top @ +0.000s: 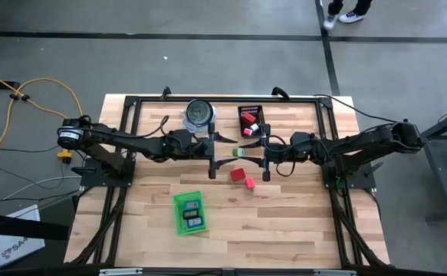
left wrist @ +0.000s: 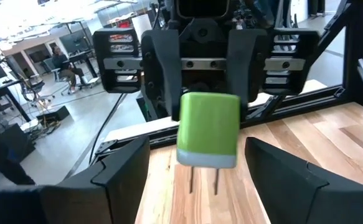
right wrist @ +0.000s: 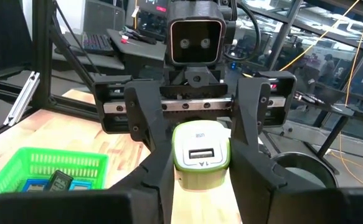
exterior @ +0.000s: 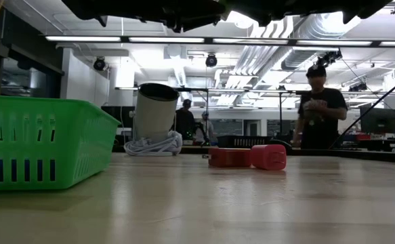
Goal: Pick & Place Office items
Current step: Put the green charger adapter into the black bin
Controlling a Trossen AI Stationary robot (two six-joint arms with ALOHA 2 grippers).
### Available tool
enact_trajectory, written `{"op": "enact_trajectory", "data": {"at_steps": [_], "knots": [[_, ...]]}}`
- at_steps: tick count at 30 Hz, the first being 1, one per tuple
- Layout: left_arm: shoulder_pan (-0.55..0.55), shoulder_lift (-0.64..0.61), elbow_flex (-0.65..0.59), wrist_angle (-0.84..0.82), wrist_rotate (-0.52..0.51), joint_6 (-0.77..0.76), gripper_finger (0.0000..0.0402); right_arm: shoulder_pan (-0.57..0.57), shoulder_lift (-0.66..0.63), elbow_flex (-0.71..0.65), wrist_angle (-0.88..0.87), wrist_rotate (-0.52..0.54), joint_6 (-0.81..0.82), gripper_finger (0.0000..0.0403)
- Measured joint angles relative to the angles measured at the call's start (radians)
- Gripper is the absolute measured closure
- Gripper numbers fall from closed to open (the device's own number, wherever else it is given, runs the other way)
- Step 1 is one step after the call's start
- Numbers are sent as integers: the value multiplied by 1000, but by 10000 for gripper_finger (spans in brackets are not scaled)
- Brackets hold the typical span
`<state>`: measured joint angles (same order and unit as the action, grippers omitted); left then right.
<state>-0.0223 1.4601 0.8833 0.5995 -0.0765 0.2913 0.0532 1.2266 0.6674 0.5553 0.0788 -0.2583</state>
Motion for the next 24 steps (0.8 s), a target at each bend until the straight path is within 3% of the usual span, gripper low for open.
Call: {"op": "enact_trajectory", "data": {"at_steps": [9,18,24], "knots": [[-26,0,0,0,-70,71,143,0,0,0,-81,44,60,291],[-55,0,0,-1,-121,70,143,-11,0,0,-217,241,162,291],[-73,0,0,-3,-129,70,143,-100,6,0,-307,339,260,291]]}}
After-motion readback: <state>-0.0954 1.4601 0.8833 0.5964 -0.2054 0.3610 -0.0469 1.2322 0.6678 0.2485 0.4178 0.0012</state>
